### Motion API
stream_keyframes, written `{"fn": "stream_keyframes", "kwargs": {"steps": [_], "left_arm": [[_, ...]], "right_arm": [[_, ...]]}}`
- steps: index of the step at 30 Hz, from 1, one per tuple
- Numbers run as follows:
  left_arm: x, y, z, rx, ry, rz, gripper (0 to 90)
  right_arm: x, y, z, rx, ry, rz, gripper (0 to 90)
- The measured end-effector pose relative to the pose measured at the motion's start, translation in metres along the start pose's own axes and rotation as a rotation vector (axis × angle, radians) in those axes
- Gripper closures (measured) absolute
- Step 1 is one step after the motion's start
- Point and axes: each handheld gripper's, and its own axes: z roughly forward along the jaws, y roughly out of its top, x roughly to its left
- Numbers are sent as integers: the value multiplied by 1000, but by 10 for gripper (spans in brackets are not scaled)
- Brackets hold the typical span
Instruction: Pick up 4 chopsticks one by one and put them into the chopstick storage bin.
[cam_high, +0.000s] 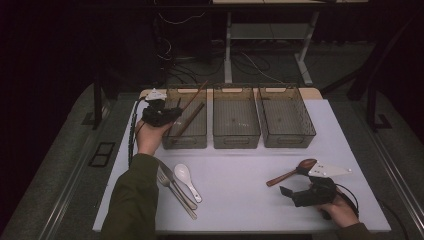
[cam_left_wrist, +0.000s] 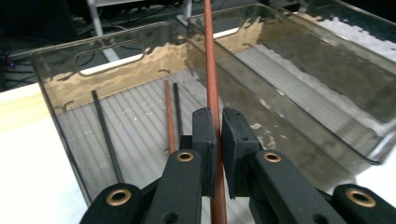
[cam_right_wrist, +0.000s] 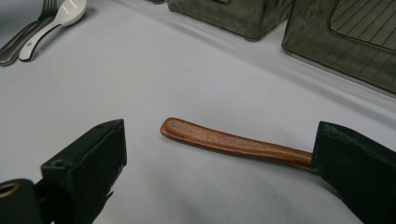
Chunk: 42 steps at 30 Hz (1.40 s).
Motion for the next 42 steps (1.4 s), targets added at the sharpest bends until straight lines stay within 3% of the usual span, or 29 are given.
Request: {"fn": "stream_keyframes", "kwargs": {"steps": [6,12,20,33,36,42], "left_arm": [[7,-6,12,26,32,-38,833],[10,-10,18,50,47,-45,827],[8,-9,17,52,50,-37,693],[-6,-2,-3,33,7,12,493],[-12,-2,-9,13,0,27,459],[-30,-8,-24,9,-52,54,424]], "right_arm": [[0,0,0,1,1,0,29],[-1,0,-1,1,0,3,29],[-1,0,-1,-2,1,4,29],[0,0,-1,0,-1,3,29],[0,0,-1,-1,-1,4,29],[0,0,-2,-5,-2,5,29]]}}
